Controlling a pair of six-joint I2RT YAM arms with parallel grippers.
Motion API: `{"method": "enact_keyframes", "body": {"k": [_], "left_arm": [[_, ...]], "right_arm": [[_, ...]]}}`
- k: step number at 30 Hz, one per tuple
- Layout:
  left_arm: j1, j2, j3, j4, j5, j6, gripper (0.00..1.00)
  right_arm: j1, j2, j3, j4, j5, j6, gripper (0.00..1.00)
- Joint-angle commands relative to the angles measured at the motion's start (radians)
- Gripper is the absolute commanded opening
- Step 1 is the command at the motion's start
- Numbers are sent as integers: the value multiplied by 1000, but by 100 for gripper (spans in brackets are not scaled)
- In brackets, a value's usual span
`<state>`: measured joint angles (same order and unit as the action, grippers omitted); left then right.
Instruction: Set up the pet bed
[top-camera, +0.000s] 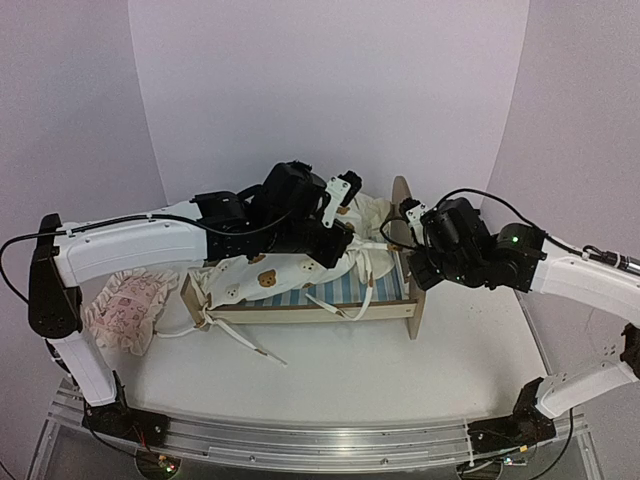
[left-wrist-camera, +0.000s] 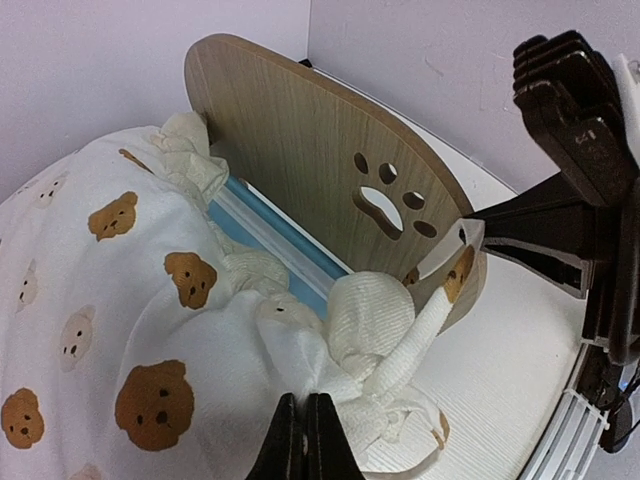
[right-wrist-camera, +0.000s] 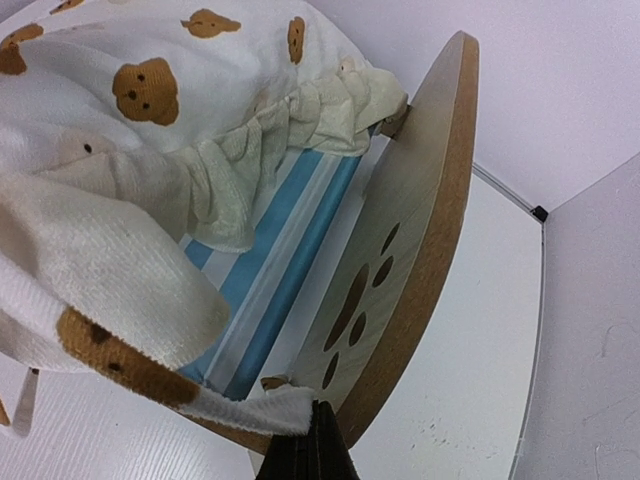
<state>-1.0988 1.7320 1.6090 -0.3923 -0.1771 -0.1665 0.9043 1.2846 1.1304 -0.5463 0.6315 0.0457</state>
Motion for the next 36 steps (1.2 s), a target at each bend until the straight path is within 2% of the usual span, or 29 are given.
{"method": "enact_keyframes", "body": {"k": [1, 3, 5, 11, 18, 22, 25, 30, 33, 36], "left_arm": [[-1, 16, 63, 61, 12, -16, 0], [-1, 24, 67, 63, 12, -16, 0], [-1, 35, 71, 63, 10, -16, 0], [-1, 72, 86, 66, 13, -14, 0], [-2, 121, 117, 66, 29, -16, 0], [-1, 150, 137, 65, 26, -16, 0], [-1, 171, 155, 60, 15, -16, 0], [-1, 204, 187, 44, -1, -12, 0], [-1, 220, 220, 24, -12, -15, 0], [-1, 229, 248, 9, -27, -12, 0]], "right_arm": [[2, 1, -31, -16, -4, 73, 2], [2, 13, -34, -32, 0, 97, 7], [2, 23, -31, -52, 10, 119, 17], [2, 23, 16, -138, -16, 173, 39], [2, -6, 61, -272, -66, 259, 59], [2, -48, 23, -302, -69, 312, 59], [7, -86, -49, -278, -150, 334, 54], [53, -165, -257, -87, -222, 323, 50], [59, -227, -360, 30, -192, 321, 49], [60, -270, -388, 101, -132, 300, 53]]}}
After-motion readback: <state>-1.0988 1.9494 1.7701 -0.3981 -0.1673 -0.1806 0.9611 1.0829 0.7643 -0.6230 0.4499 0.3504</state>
